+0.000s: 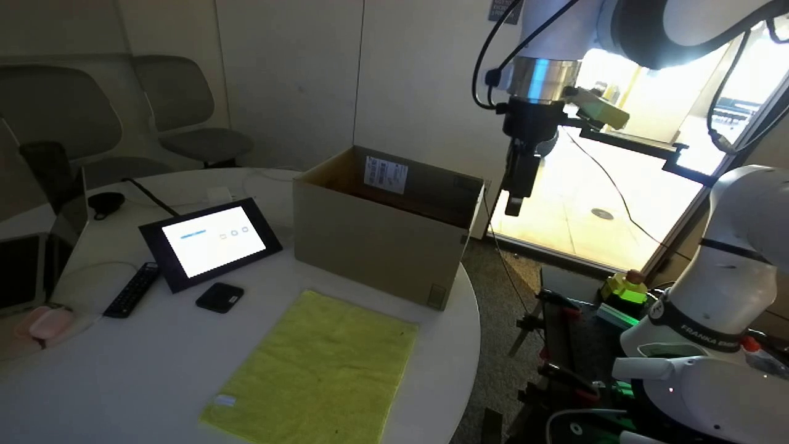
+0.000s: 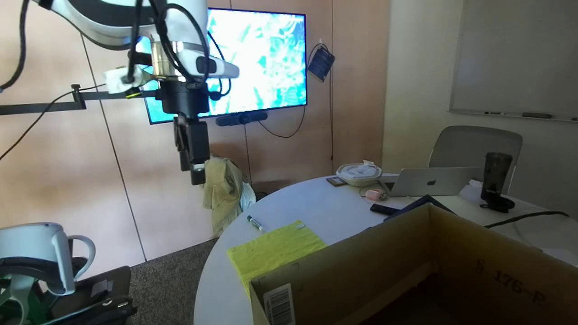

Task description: Pick up the marker and put it on the cloth and fold the cloth, then pick up the cloth and put it in the box

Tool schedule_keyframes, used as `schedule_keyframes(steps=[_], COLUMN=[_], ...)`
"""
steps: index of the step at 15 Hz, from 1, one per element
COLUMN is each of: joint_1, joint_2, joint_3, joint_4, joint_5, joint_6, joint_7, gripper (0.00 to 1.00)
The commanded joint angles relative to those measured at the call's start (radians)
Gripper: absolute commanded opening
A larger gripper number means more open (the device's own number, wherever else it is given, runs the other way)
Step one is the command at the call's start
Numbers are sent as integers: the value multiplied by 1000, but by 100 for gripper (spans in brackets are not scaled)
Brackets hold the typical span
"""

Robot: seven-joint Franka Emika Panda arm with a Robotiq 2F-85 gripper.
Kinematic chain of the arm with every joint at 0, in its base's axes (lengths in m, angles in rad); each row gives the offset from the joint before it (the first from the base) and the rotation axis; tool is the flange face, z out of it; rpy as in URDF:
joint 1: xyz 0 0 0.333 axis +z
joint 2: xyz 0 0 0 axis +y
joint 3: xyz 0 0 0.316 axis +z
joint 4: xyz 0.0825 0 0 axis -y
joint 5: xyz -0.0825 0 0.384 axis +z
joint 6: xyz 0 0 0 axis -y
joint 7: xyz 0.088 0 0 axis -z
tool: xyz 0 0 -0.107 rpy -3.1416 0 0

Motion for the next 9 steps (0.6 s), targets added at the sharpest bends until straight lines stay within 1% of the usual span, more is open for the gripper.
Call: schedule_keyframes(steps=[1, 2, 5, 9], joint_1=[38, 48, 86, 151], joint_2=[227, 286, 463, 674], joint_3=[59, 74, 93, 96], joint_4=[181, 224, 374, 598], joint_5=[-51, -63, -83, -110], joint_6=[46, 59, 64, 10], joint_7=[53, 64, 68, 57], gripper=[100, 100, 100, 100])
